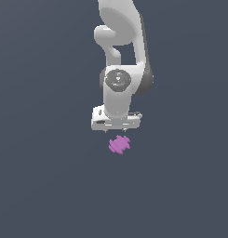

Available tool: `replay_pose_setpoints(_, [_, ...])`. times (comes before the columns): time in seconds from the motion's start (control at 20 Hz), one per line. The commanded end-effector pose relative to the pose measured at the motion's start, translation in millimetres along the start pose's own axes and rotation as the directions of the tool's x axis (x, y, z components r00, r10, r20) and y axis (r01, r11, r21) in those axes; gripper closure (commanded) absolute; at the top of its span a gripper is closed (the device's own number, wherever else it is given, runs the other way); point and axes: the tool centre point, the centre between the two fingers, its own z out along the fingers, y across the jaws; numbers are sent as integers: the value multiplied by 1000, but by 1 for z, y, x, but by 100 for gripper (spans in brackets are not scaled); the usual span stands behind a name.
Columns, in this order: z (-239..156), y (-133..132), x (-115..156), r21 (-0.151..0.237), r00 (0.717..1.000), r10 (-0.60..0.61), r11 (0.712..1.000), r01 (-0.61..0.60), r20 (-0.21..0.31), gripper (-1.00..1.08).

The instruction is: Pick up the object and move it to a goal position.

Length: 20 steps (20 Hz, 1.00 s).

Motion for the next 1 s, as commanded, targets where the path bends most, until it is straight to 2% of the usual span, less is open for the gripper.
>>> replay_pose_setpoints(0.0, [2, 0, 5, 6, 1000, -25, 1000, 24, 15, -60])
replay_pose_setpoints(0.4, [14, 1, 29, 52, 986, -145, 989, 141, 77, -60])
replay_pose_setpoints(0.7, [26, 2, 46, 110, 961, -250, 965, 237, 120, -60])
replay_pose_setpoints(0.95, [36, 4, 57, 170, 931, -336, 935, 312, 143, -60])
